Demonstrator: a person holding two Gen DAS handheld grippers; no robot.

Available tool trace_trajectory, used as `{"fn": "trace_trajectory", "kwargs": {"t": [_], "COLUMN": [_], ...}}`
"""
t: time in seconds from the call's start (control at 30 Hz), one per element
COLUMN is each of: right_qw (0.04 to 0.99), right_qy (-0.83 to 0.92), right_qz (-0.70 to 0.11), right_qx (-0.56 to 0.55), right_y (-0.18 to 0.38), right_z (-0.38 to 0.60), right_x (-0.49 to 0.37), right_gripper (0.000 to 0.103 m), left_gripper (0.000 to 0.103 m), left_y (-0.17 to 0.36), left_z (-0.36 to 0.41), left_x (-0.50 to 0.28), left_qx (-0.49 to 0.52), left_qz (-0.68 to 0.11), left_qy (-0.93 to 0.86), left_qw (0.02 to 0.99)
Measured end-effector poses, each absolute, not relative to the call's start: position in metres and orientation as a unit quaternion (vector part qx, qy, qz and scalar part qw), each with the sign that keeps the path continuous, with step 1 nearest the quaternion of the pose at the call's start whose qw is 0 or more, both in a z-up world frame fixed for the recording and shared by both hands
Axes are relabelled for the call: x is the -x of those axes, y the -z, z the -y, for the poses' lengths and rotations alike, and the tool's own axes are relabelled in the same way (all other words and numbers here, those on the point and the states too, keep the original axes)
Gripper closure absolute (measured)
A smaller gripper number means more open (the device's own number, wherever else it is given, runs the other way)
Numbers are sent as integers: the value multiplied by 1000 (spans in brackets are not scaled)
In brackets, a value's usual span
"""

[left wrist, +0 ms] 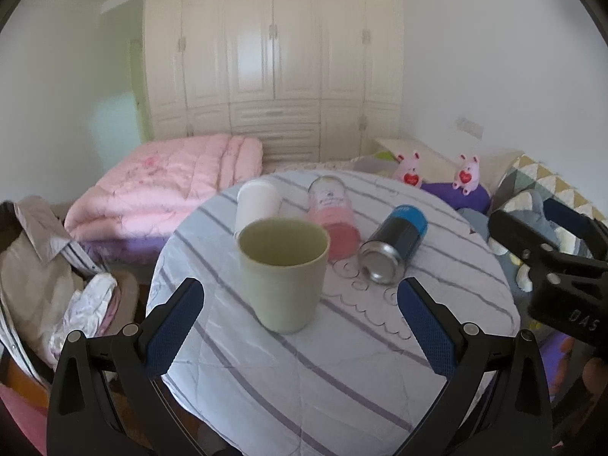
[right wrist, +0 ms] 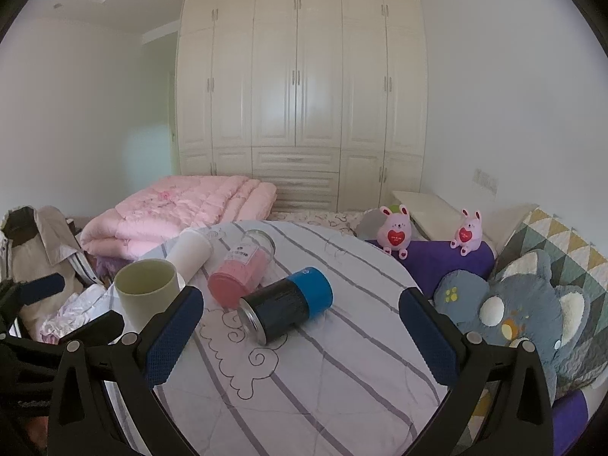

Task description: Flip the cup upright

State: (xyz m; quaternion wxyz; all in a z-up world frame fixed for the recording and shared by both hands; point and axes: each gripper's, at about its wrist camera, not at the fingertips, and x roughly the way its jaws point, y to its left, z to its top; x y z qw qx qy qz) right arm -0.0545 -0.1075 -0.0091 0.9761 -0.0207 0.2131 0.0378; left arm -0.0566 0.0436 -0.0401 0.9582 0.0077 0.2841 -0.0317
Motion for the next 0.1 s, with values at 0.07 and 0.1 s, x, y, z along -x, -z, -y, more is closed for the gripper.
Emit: {"fn": "trace_trajectory", "kwargs": {"t": [0.07, 0.1], "right_qw": [975, 974], "right_qy": [-38, -38], "right_qz": [-219, -222], "right_qx": [20, 21], "right_y": [12, 13], "right_z": [107, 106], "right_x": [51, 50], "right_gripper": [0, 0], "left_gripper": [0, 0], "left_y": [45, 50], "left_z": [-44, -44], "left_x": [49, 43], "left_qx": [-18, -20], "left_qz": [-300, -322], "left_qy": [22, 24], "left_qw": [953, 946]}}
